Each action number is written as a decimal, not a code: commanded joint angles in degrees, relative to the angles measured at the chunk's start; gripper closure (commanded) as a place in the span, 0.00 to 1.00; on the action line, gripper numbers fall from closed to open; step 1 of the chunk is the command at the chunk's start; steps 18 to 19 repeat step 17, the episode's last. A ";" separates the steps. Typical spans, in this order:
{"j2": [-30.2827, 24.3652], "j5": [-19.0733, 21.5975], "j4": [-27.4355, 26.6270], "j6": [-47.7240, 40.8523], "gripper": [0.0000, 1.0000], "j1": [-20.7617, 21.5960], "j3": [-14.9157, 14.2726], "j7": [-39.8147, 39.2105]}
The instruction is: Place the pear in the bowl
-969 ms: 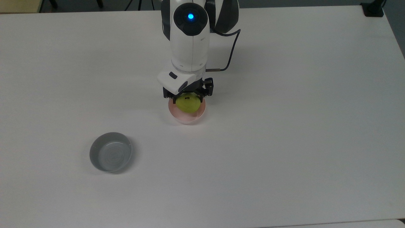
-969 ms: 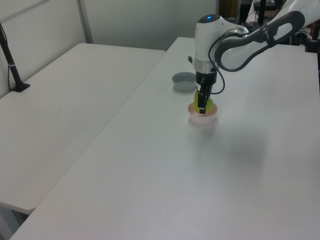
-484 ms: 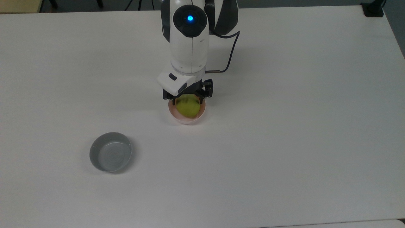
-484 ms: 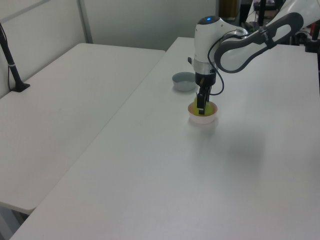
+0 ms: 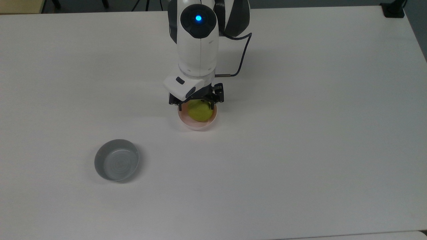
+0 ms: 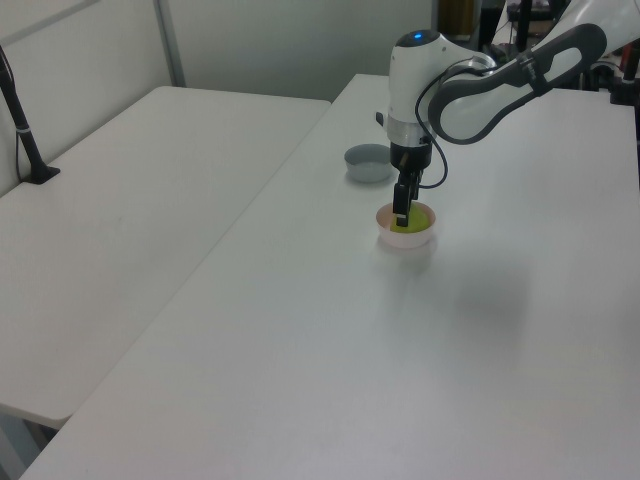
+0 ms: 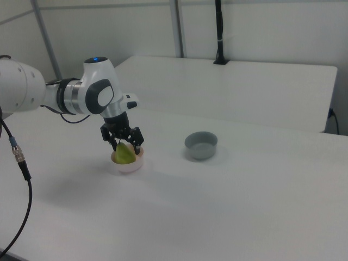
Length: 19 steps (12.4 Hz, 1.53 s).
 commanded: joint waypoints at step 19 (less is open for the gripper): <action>-20.83 2.37 4.72 -27.56 0.00 -2.02 -1.92 3.14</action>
